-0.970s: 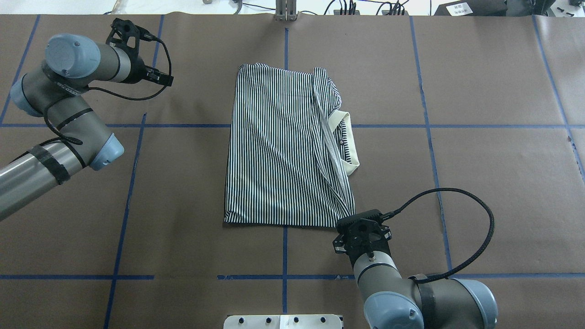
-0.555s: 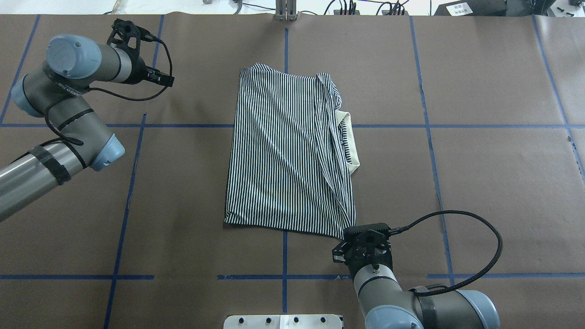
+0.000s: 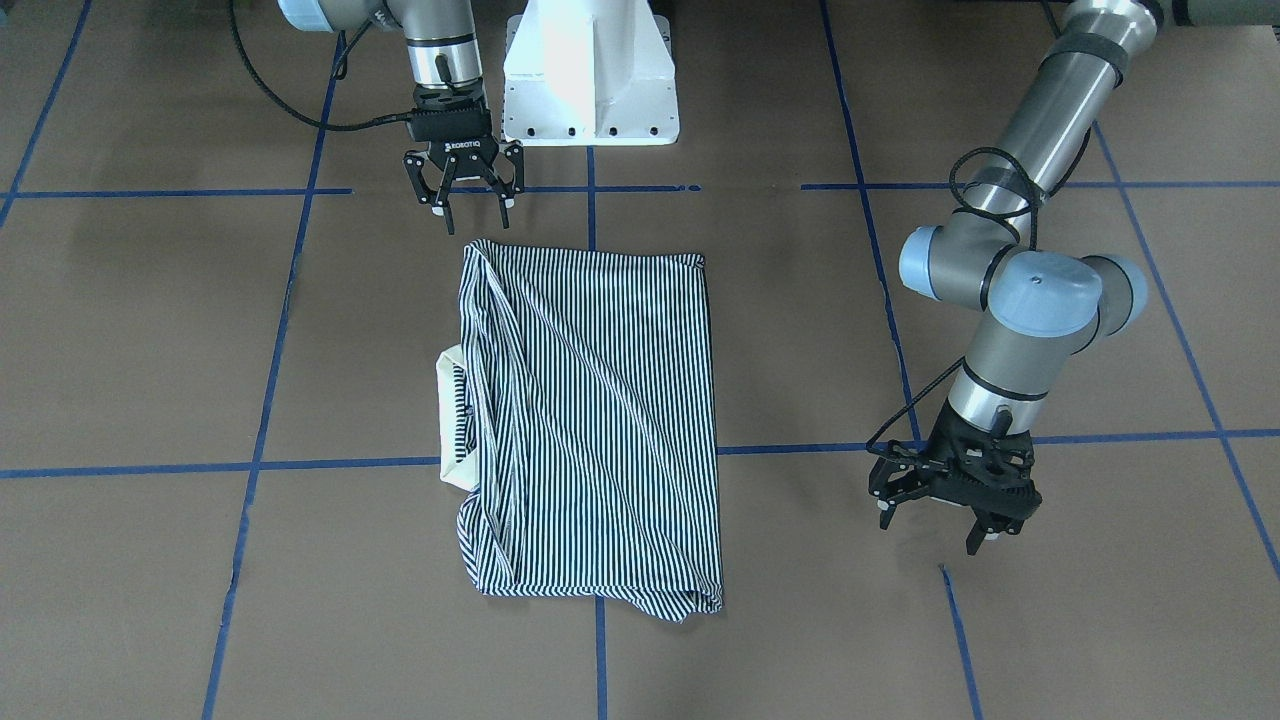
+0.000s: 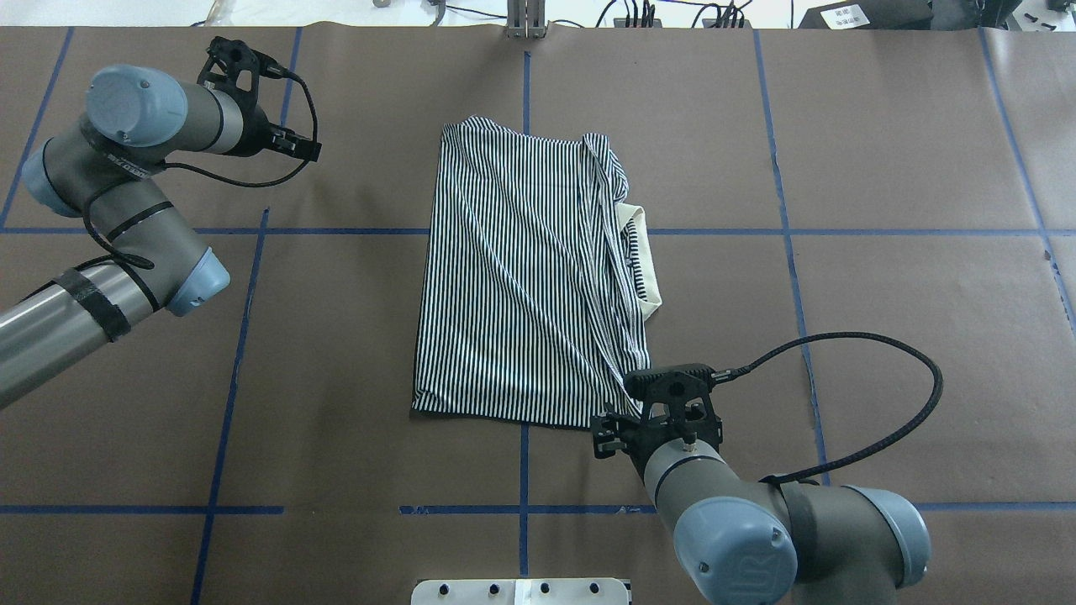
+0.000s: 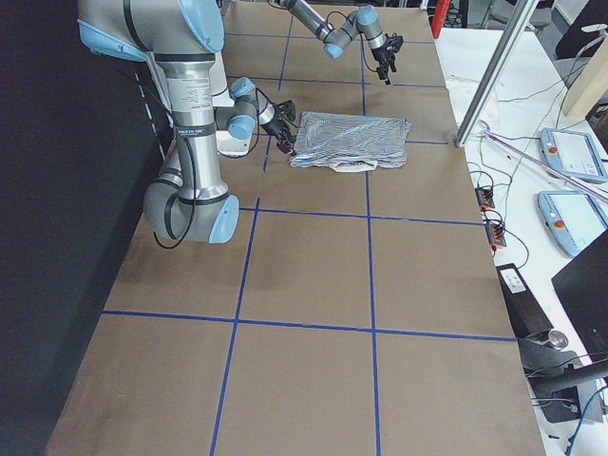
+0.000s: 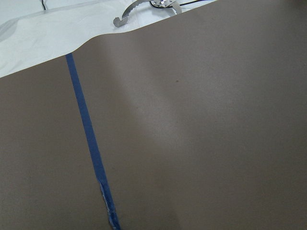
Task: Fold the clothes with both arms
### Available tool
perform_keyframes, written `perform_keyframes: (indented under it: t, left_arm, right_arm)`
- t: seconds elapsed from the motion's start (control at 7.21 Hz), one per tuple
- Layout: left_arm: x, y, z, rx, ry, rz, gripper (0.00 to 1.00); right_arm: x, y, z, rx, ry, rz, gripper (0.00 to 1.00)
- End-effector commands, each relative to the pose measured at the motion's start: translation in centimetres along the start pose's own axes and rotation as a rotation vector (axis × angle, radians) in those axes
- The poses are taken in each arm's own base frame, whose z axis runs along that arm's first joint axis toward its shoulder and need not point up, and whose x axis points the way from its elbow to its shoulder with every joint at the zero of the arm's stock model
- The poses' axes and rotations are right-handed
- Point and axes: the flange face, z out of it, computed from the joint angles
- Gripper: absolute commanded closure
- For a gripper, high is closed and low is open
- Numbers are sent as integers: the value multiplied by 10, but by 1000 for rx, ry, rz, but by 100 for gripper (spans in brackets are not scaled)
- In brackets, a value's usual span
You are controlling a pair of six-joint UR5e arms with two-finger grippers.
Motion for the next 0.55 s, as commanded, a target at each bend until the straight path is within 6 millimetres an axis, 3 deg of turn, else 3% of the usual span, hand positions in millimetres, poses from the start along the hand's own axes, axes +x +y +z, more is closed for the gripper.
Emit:
perform_keyframes:
  t: [0.0, 0.28, 0.42]
  left_arm:
    - [1, 2, -1, -1, 3, -12, 0]
    - [0, 6, -2, -3, 3, -12, 0]
    - [3, 8, -1, -5, 5, -9, 0]
  right_arm:
    - [-8, -47, 25, -30, 14, -37, 45]
    - [-6, -38, 38, -76, 26, -91, 63]
    - [-8, -33, 40, -103, 20, -107, 65]
